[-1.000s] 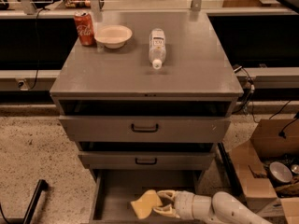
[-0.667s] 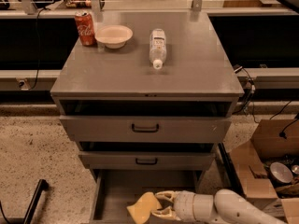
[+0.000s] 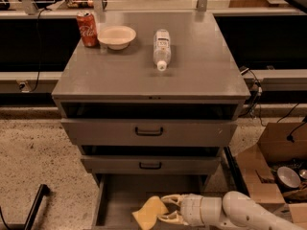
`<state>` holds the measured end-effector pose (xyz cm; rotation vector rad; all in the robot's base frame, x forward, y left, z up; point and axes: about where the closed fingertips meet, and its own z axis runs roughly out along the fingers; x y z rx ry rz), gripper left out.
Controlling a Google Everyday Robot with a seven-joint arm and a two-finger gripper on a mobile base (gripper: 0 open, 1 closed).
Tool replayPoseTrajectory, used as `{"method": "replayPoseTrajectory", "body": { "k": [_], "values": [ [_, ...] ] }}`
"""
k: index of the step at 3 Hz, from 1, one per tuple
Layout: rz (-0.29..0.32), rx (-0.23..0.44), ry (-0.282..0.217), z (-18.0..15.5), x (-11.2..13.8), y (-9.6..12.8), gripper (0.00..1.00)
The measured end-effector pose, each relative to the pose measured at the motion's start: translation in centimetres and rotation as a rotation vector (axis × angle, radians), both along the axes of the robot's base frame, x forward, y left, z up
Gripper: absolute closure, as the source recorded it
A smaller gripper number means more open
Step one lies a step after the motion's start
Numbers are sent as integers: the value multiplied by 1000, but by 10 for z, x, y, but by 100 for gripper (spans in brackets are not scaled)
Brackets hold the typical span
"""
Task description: Pick sponge from bottom drawer and place on counter
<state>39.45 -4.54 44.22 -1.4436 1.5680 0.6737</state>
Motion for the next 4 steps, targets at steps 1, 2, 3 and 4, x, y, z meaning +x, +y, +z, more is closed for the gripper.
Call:
{"method": "replayPoseTrajectory", "body": {
  "k": [1, 2, 3, 4],
  "values": [
    [10, -28, -35, 24, -2, 0, 100],
    [36, -88, -34, 70, -27, 11, 100],
    [65, -142, 27, 132, -35, 11, 100],
    [28, -205, 83, 208, -4, -16, 100]
  ]
}}
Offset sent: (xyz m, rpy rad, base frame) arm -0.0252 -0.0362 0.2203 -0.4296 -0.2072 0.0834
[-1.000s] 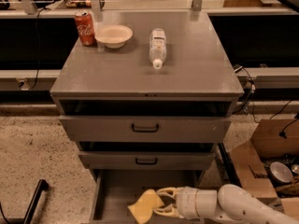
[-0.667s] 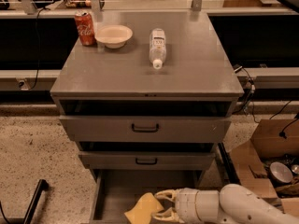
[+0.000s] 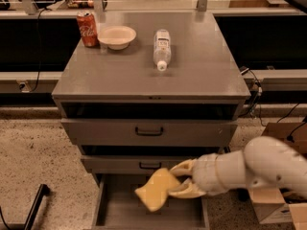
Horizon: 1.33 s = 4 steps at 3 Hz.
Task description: Pick sponge from bottom drawer and place on counter
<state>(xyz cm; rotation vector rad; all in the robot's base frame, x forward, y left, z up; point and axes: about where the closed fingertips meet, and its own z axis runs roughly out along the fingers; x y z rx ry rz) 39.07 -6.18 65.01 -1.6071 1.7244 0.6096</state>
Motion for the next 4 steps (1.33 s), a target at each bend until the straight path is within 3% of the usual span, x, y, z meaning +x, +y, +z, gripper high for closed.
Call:
{"method": "replayPoseTrajectory", "body": {
  "k": [1, 2, 3, 4],
  "values": [
    [-75, -46, 83, 55, 43, -44, 100],
    [-109, -55, 108, 73, 56, -76, 100],
    [-107, -56, 106, 73, 56, -76, 100],
    [-135, -82, 97, 94, 71, -81, 100]
  ]
}}
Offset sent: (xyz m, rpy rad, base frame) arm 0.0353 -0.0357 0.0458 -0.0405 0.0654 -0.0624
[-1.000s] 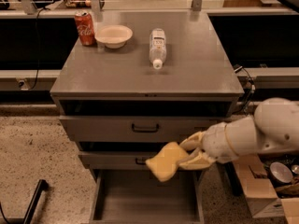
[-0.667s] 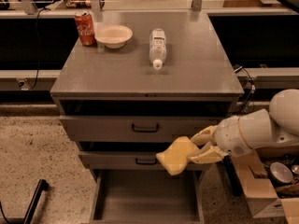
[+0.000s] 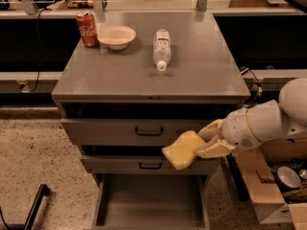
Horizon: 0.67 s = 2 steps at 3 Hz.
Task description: Pick sponge from bottom drawer and place on counter
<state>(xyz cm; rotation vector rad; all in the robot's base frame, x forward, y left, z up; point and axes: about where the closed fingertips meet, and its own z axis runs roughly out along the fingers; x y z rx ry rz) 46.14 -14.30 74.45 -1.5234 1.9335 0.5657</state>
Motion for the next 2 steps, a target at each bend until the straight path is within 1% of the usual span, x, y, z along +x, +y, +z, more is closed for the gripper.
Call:
{"method": "replayPoseTrajectory", "body": {
  "k": [1, 2],
  "values": [
    [-14, -29, -3, 34, 25, -7, 100],
    [-1, -60, -27, 82, 63, -10, 100]
  ]
}}
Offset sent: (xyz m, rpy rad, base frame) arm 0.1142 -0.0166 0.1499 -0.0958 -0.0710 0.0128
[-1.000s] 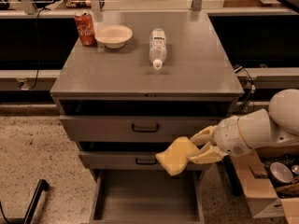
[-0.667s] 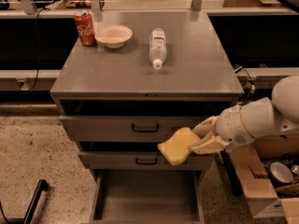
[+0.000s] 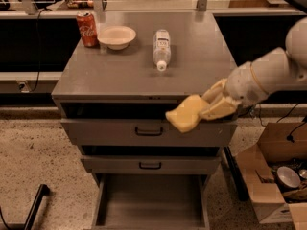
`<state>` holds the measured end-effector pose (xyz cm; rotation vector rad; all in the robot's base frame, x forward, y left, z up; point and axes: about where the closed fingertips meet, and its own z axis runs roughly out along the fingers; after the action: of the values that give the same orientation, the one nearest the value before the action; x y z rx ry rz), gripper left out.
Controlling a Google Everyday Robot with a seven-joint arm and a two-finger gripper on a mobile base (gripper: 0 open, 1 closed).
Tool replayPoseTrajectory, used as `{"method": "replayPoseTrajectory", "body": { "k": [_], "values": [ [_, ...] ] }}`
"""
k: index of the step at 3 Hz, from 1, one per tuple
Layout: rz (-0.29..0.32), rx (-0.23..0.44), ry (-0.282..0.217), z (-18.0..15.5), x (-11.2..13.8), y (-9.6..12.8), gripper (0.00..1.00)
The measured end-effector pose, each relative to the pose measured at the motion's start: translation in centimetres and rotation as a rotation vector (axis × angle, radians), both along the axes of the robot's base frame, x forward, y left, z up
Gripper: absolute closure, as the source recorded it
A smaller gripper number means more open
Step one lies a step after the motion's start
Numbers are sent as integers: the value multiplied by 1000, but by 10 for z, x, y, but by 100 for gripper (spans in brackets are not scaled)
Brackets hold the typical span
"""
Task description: Pick sponge from bottom drawer and place on counter
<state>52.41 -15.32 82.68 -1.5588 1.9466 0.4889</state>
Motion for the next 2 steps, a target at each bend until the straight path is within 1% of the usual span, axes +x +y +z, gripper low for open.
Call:
{"method": "replayPoseTrajectory", "body": {
  "k": [1, 2],
  "values": [
    [1, -13, -26, 36, 35, -7, 100],
    [-48, 16, -30, 54, 68, -19, 100]
  ]
}}
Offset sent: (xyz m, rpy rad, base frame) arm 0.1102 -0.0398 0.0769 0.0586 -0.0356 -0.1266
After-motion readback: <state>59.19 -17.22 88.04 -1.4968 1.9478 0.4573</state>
